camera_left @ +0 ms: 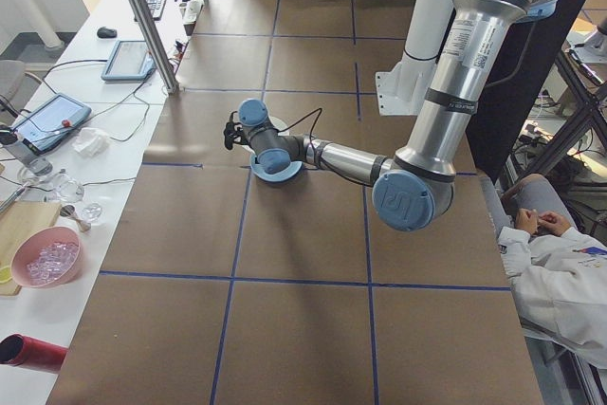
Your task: Stack plate in center
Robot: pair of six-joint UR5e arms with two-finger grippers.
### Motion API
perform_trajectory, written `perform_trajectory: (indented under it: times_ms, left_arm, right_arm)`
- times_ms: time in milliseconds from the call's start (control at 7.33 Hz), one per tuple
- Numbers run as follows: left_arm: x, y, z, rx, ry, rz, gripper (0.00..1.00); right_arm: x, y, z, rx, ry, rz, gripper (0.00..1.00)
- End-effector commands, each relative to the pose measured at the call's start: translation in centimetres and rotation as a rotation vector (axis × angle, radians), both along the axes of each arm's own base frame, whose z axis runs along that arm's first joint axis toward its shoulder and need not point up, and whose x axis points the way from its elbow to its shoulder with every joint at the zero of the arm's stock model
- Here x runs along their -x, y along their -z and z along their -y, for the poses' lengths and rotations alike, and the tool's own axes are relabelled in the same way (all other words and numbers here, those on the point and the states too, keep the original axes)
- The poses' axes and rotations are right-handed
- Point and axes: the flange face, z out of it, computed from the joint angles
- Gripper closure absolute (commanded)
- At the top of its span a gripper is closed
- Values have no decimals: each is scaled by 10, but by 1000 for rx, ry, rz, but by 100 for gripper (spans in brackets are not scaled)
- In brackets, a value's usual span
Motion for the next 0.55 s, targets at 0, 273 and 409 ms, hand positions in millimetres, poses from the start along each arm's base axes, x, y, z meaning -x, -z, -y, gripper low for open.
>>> perform_trajectory:
  times_ms: [0,273,409]
  left_arm:
    - [12,-5,-4,-11,-18,-5,100]
    - [22,-19,-17,-30,-36,6,100]
    - [29,-30,-27,-24,-38,16,100]
  right_arm:
    - [0,1,1,-1,0,0,0]
    - [0,0,0,0,0,0,0]
    - [0,1,1,-1,0,0,0]
